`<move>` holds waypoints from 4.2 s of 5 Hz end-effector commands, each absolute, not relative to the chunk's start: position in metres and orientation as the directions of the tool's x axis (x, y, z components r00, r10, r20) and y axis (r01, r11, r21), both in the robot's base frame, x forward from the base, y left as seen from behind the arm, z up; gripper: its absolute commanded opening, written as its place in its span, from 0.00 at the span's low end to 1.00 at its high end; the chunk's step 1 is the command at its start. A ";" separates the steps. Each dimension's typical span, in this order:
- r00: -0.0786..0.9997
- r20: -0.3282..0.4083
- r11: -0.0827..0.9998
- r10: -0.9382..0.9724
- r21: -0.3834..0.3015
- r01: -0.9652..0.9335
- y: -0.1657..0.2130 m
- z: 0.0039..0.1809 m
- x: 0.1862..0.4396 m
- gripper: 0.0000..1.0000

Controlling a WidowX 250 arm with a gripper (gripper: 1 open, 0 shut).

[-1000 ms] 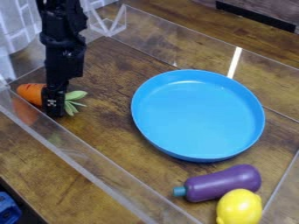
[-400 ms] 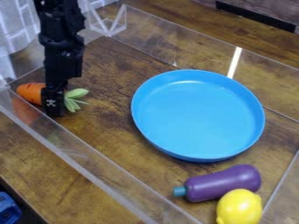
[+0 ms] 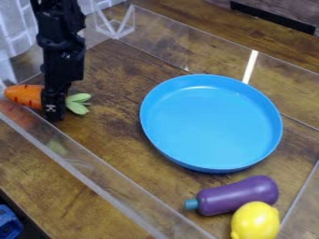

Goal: Put the carrot on the blue tray

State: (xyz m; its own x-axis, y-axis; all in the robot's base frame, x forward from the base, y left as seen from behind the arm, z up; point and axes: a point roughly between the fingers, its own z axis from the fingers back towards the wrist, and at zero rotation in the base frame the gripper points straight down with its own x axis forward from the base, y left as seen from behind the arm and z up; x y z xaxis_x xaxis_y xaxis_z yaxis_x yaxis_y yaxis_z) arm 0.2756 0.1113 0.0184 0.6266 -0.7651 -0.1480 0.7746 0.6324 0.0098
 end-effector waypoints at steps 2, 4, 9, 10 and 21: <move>0.650 -0.123 0.651 -0.750 0.042 0.758 0.118 0.030 0.279 0.00; 0.653 -0.118 0.653 -0.748 0.047 0.756 0.112 0.041 0.283 0.00; 0.646 -0.111 0.644 -0.755 0.058 0.763 0.084 0.075 0.296 0.00; 0.631 -0.112 0.628 -0.767 0.070 0.775 0.069 0.090 0.301 0.00; 0.488 0.002 0.483 -0.873 0.142 0.864 -0.092 0.103 0.309 1.00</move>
State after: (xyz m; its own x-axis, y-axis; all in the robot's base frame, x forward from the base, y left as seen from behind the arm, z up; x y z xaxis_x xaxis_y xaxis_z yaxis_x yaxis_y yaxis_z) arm 0.3050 -0.0947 0.0931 0.4774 -0.8784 -0.0238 0.8735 0.4714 0.1218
